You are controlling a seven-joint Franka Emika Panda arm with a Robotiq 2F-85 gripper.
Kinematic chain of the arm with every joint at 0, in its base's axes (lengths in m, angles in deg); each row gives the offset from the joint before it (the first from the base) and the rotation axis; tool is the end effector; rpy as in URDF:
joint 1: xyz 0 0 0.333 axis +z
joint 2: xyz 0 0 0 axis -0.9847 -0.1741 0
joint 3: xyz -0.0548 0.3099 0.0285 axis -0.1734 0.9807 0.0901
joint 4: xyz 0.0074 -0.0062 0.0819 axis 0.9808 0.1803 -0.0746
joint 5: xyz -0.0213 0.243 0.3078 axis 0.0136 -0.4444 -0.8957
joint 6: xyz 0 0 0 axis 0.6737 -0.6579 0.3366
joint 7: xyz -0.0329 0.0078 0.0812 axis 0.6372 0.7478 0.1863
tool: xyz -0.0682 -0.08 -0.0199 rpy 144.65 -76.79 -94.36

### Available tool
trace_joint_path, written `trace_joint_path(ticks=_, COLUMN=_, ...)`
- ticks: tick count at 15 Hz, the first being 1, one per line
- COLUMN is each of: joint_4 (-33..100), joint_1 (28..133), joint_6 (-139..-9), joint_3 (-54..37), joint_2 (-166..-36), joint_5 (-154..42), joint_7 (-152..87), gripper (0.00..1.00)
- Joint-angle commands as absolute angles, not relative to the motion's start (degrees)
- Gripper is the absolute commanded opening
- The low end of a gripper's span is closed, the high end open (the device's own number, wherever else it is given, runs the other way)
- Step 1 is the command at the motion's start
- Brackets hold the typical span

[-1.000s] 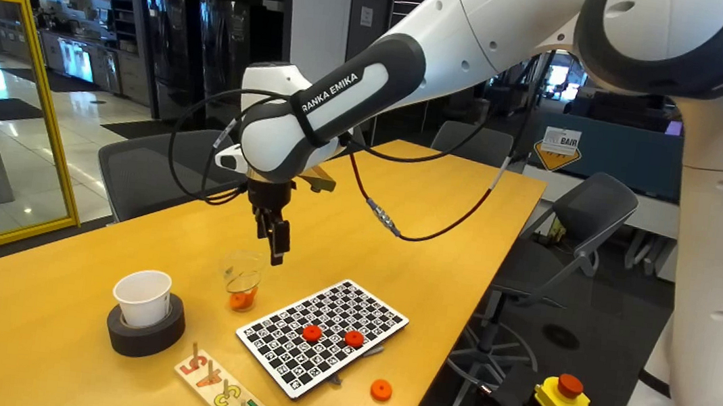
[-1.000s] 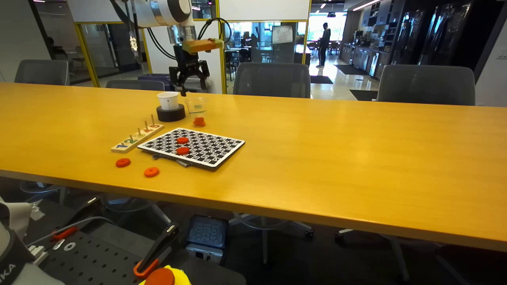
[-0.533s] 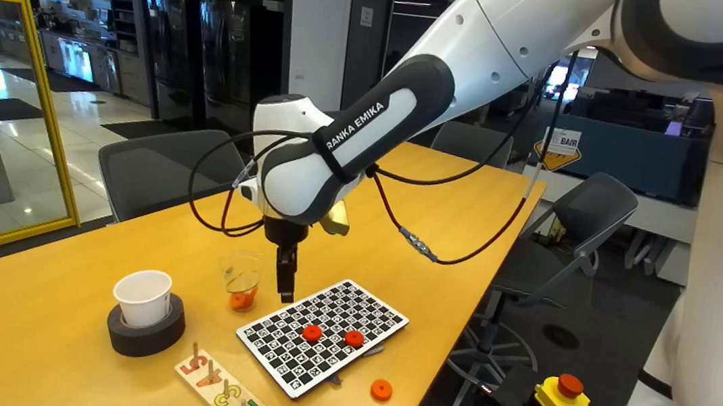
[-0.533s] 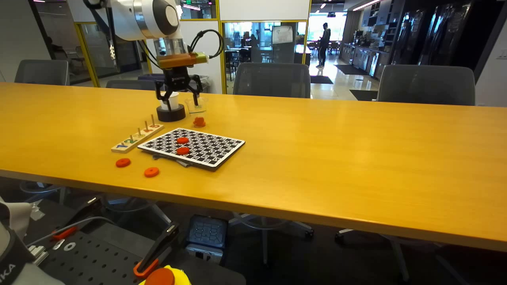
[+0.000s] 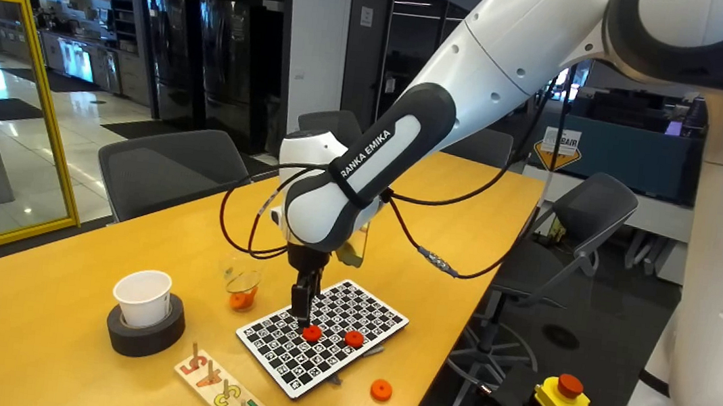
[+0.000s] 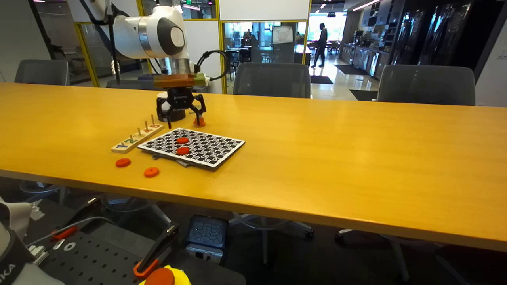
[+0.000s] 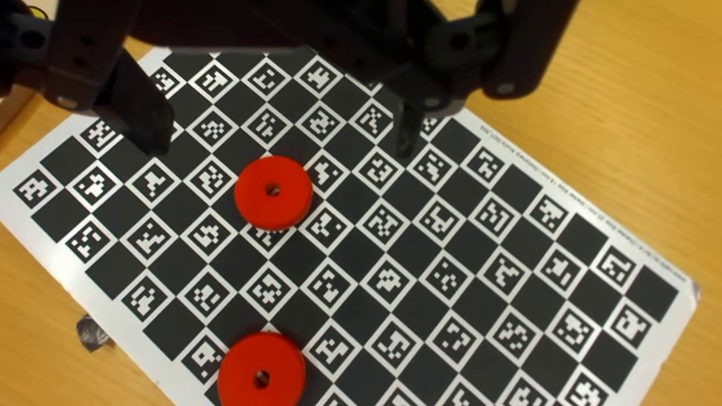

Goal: Pick up all the orange objects from the checkers board and the table, and put them in two cups

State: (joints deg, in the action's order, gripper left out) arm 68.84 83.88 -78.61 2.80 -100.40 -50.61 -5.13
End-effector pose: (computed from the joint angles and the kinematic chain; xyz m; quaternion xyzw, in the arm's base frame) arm 0.5313 0.1033 0.2458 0.9392 0.3407 -0.0350 0.0252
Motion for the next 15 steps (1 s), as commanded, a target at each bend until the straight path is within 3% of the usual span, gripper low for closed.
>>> trace_joint_path(ticks=1, joint_4=70.35, joint_1=82.65, joint_6=-83.20, joint_3=2.92, joint_2=-101.41, joint_5=-53.30, joint_7=-6.00, gripper=1.00)
trace_joint_path(ticks=15, joint_4=72.08, joint_1=82.32, joint_6=-89.84, joint_3=3.03, joint_2=-104.97, joint_5=-52.85, joint_7=-9.24, gripper=1.00)
